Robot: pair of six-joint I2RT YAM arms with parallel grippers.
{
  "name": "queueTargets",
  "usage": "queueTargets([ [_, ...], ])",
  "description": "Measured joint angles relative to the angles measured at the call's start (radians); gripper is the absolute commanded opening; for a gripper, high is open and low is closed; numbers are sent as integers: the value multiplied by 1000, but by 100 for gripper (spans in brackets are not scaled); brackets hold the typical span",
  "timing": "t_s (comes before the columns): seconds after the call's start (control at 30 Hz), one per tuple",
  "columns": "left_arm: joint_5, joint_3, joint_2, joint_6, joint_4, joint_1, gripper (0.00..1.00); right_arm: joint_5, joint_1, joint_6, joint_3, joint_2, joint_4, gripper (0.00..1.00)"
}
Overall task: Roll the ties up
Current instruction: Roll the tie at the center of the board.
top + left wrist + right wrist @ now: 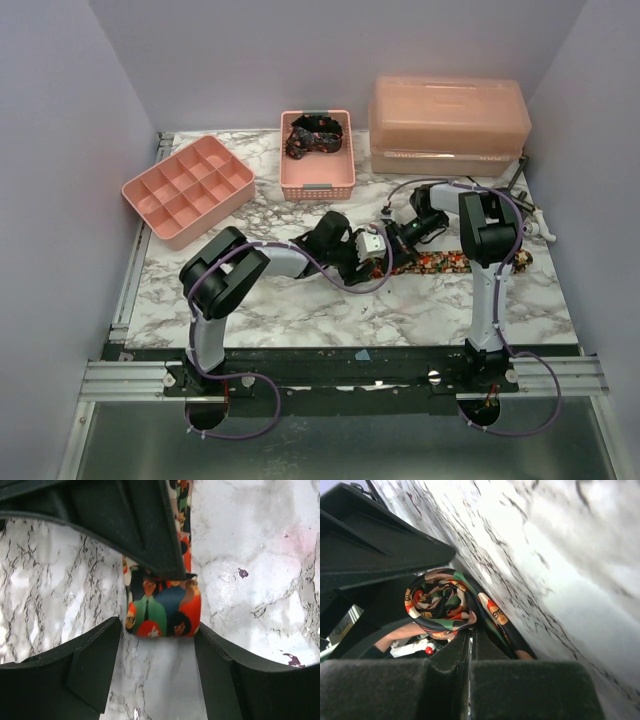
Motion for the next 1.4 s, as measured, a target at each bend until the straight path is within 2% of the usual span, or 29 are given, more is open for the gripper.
queueTargets([
  [0.23, 63, 0, 44, -11, 115, 2, 66, -14, 4, -18, 61, 39, -29, 1],
  [0.47, 74, 5, 70, -10, 166, 3, 27, -15, 4, -26, 71, 45, -37, 1],
  [0.5, 74, 8, 71, -8, 161, 3, 23, -16, 4, -26, 71, 45, -38, 3],
  [0.53, 72, 9, 71, -6, 156, 2, 19, -16, 4, -26, 71, 44, -39, 10],
  [0.6, 69, 23, 69, -2, 126, 2, 13, -15, 4, -27, 70, 38, -41, 29],
  [0.63, 65, 32, 69, 1, 102, 1, 11, -12, 3, -27, 66, 31, -40, 35],
  [0.73, 45, 47, 54, 0, 35, -4, 9, 1, 3, -11, 26, -27, -23, 54],
  [0.87, -1, 57, 21, -8, -74, -9, 10, 23, 4, 23, -40, -168, 26, 64],
  [0.97, -34, 74, 9, -14, -142, -16, 11, 8, 6, 66, -63, -234, 60, 63],
  [1.13, -78, 121, 10, -34, -235, -25, 13, -14, 29, 106, -62, -203, 90, 56],
  [1.2, -87, 130, 10, -37, -255, -27, 13, -14, 46, 112, -57, -170, 94, 50],
  [1.33, -98, 141, 10, -42, -280, -31, 13, -15, 65, 124, -27, -105, 102, 43],
  [1.37, -101, 142, 10, -42, -286, -31, 13, -19, 67, 129, -17, -93, 101, 39],
  [1.4, -103, 143, 10, -42, -288, -31, 14, -21, 67, 131, -8, -85, 100, 31],
])
